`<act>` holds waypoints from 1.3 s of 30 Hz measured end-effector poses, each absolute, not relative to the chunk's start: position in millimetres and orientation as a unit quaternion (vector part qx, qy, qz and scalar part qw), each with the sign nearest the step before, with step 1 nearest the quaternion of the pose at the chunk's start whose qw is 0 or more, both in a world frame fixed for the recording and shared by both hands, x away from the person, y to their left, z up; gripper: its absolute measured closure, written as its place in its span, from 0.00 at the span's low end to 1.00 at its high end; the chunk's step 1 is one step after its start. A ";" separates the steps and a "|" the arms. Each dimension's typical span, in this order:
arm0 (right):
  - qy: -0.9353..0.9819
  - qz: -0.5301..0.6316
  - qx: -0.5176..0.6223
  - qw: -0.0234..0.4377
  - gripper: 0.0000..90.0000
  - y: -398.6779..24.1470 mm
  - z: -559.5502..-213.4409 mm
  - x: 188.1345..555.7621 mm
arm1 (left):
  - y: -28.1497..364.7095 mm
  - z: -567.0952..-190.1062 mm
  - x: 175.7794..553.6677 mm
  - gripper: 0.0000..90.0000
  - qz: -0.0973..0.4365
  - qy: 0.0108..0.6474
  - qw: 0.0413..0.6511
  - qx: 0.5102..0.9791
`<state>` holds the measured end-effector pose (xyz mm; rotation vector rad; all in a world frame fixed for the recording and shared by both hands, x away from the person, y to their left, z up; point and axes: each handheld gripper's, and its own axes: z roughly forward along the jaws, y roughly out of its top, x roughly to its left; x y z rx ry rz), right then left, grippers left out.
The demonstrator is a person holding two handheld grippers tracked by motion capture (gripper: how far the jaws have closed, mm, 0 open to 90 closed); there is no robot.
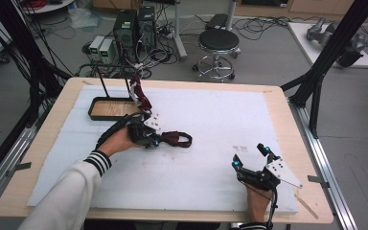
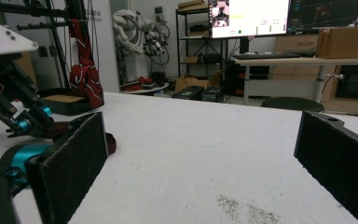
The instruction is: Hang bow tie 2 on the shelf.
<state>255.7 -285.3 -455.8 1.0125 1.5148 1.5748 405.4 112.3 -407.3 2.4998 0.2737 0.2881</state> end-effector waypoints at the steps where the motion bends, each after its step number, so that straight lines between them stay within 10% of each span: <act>1: 0.587 0.610 0.393 0.358 0.02 -285.2 -455.8 255.7 | 115.1 -401.7 405.3 0.86 0.108 0.111 0.322 0.934; 39: 0.589 0.609 0.392 0.359 0.02 -284.9 -455.7 255.9 | 183.6 -345.4 377.0 0.86 0.210 0.223 0.489 0.816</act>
